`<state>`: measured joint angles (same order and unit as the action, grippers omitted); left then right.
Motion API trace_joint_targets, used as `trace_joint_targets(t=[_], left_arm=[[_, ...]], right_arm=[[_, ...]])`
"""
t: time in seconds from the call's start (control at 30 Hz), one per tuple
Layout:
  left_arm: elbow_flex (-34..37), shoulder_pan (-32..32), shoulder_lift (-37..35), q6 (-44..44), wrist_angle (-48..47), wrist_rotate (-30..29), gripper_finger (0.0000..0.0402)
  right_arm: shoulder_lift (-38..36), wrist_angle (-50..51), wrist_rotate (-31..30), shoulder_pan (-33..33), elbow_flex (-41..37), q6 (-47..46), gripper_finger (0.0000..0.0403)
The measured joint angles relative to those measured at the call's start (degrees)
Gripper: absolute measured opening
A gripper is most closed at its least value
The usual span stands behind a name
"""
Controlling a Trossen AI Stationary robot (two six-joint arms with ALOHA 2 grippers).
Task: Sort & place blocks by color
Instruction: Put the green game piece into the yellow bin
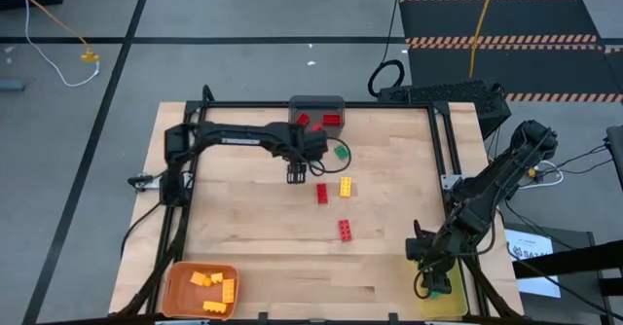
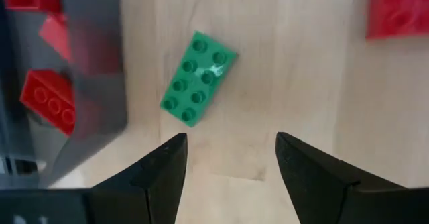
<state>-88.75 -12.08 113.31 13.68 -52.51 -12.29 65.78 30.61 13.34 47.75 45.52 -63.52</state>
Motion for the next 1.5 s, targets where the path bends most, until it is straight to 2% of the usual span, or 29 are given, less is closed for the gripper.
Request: trace_joint_targets(t=[0.2,0.33,0.57,0.73,1.0,1.27,1.5], left_arm=[[0.02,-0.16,3.25,2.54,0.03,-9.13,0.0227],[0.02,-0.31,3.35,5.79,1.63,-10.94,0.0227],[0.02,-0.11,3.52,11.27,5.11,-7.31,0.0228],[0.02,-1.19,3.86,10.63,2.49,-0.63,0.0228],[0.02,-2.89,3.93,12.25,5.59,-0.93,0.0228],[0.04,-3.28,7.36,13.12,5.81,0.03,0.0228],[-0.09,-3.31,8.88,13.63,7.40,-1.58,0.0228]], right_arm=[[0.00,0.05,-4.65,0.00,0.00,5.03,0.0251],[0.00,0.01,-7.01,-0.04,0.00,7.80,0.0251],[0.00,-0.71,-10.93,-0.02,0.00,9.82,0.0251],[0.00,-0.92,-12.06,-0.02,0.00,10.53,0.0251],[0.00,-2.96,-14.84,-0.02,0.00,12.38,0.0251],[0.02,-3.23,-14.84,-0.02,0.00,12.62,0.0251],[0.00,-3.43,-15.23,-0.02,0.00,13.24,0.0251]])
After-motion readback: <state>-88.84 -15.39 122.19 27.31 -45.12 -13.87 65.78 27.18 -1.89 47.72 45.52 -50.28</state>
